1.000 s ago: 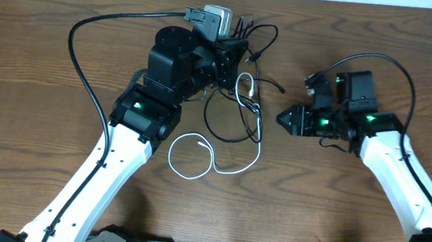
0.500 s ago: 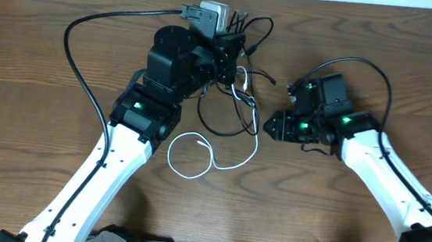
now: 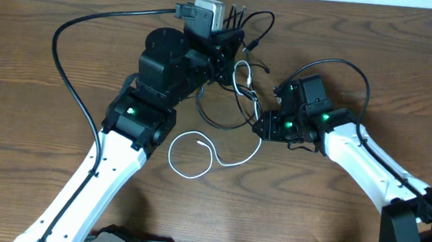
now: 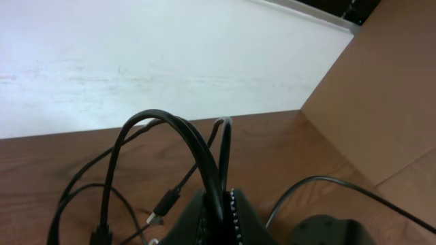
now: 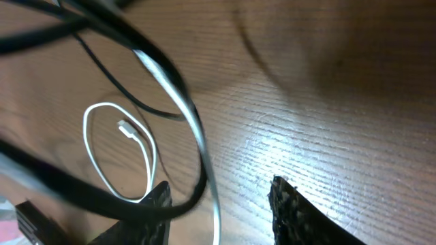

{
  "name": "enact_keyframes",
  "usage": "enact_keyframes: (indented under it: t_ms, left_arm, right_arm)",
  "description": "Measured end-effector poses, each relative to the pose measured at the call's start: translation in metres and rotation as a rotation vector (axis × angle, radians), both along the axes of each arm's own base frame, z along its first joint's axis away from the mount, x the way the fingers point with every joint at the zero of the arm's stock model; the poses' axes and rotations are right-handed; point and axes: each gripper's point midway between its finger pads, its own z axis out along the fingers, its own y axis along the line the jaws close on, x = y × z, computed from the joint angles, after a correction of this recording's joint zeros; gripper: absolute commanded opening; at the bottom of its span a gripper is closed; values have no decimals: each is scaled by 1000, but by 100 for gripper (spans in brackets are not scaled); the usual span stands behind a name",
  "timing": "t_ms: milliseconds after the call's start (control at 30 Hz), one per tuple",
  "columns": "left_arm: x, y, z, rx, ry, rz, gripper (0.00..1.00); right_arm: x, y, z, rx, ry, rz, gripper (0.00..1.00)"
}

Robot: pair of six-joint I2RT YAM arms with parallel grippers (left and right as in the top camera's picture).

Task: Untangle cables
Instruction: 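Bring the right gripper back to grasp cables held by the left gripper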

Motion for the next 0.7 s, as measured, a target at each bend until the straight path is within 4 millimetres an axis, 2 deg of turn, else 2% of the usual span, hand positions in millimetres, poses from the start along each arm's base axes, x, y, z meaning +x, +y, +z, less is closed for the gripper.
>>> enact_keyframes:
  t_ms: [167, 433, 700]
  left_arm:
    - [0, 0, 2, -2, -5, 0, 8]
    - [2, 2, 3, -2, -12, 15, 8]
    - [2, 3, 4, -2, -15, 20, 8]
  right_arm:
    - [0, 0, -7, -3, 21, -5, 35]
    - [-5, 4, -8, 7, 46, -9, 34]
    - [-10, 18, -12, 3, 21, 3, 36]
